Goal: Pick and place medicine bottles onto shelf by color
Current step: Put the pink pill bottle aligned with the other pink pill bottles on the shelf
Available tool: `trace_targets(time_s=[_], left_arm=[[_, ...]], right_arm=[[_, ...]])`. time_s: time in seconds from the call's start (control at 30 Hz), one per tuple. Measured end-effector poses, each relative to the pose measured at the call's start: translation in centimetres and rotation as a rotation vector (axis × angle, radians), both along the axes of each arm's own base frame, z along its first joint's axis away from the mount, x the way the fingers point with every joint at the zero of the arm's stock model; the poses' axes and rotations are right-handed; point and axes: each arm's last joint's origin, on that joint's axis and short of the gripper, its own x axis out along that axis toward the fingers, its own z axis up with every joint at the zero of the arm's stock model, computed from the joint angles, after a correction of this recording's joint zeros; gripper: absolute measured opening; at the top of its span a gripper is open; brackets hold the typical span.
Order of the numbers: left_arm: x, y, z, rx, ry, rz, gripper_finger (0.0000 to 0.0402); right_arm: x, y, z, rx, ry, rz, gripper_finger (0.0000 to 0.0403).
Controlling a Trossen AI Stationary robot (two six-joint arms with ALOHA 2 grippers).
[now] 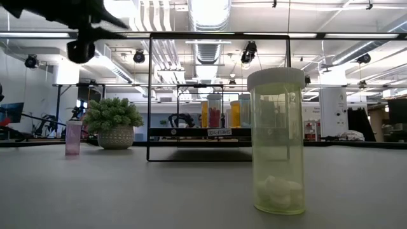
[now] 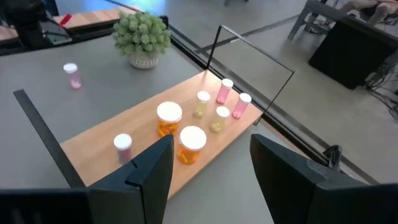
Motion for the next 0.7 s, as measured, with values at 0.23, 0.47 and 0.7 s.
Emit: trace_targets(time_s=[0.23,0.47,0.7], left_arm=[[1.3,-0.5,-1.7,-0.297,0.392,-0.108,0.0072],[2.4,-0.5,-5.2,-0.451,0.601,-0.051,0.0072],[4.0,-0.3,-7.6,-0.404,0.722,-0.091,0.0072]], right_arm=[[-0.2,-0.1,-0.1,-0.017,0.045,0.019,0.0203],[-0.2,-0.1,-0.1,-0.026,0.062,0.028,0.0203],[-0.2,-0.1,-0.1,-0.030,0.069,0.035,0.0203]])
